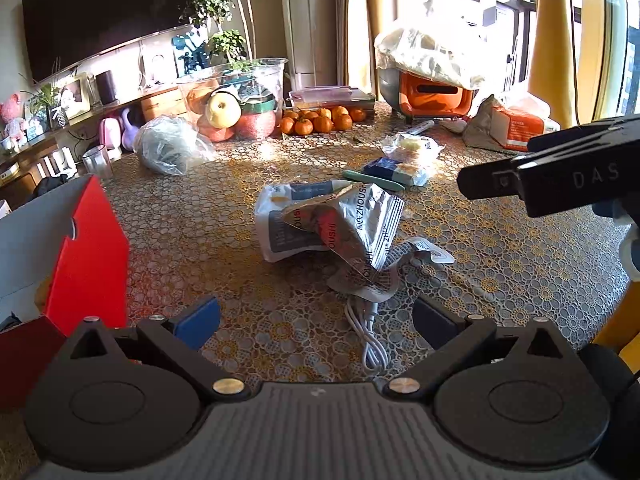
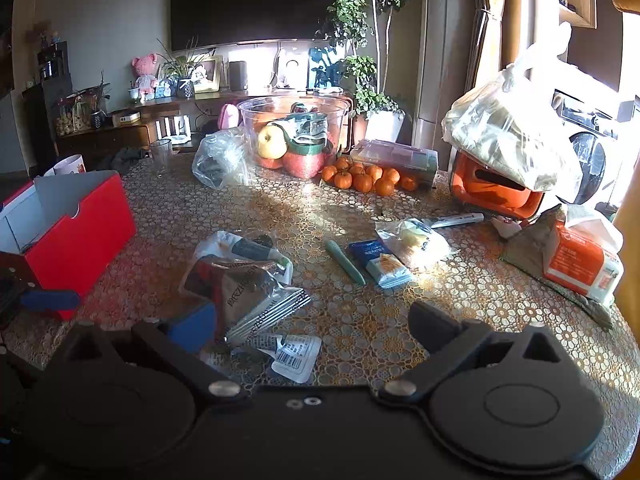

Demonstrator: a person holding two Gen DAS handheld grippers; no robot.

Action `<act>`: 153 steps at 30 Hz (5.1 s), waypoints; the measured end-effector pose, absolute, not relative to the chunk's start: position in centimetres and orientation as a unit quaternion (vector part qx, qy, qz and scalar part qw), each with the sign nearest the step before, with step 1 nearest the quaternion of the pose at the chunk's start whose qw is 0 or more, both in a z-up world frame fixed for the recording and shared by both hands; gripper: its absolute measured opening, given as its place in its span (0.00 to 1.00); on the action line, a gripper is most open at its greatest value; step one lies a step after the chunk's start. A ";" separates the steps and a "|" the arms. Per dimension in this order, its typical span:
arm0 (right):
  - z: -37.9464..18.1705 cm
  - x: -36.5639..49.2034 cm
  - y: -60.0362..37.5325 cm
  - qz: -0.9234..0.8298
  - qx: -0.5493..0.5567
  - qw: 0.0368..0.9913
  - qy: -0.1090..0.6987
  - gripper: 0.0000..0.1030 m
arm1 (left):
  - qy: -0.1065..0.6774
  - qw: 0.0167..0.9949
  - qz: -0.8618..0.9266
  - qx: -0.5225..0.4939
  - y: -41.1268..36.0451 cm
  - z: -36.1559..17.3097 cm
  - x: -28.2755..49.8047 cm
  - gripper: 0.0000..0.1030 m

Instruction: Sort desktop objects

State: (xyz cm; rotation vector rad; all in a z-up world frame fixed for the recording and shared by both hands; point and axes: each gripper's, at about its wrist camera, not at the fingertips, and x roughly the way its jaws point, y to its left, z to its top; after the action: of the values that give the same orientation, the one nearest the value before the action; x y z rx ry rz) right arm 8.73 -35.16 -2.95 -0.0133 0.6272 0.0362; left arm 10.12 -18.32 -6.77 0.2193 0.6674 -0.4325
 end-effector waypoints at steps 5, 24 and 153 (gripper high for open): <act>-4.1 10.1 -34.7 0.030 -0.001 0.947 0.321 1.00 | 0.326 0.913 -0.219 0.109 -19.1 -8.3 10.6 1.00; -6.3 15.4 -31.8 0.069 -0.044 0.935 0.346 0.91 | 0.359 0.899 -0.230 0.101 -20.8 -12.3 11.4 0.99; 3.8 12.1 -13.1 0.180 -0.064 0.939 0.287 0.47 | 0.263 0.962 -0.068 0.003 3.1 1.9 9.7 0.10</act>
State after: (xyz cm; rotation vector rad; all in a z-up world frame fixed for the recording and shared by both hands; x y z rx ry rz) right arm 12.10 -13.13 3.84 -0.1305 0.5855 0.3670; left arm 9.71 3.10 1.91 0.0063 0.5336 -0.1374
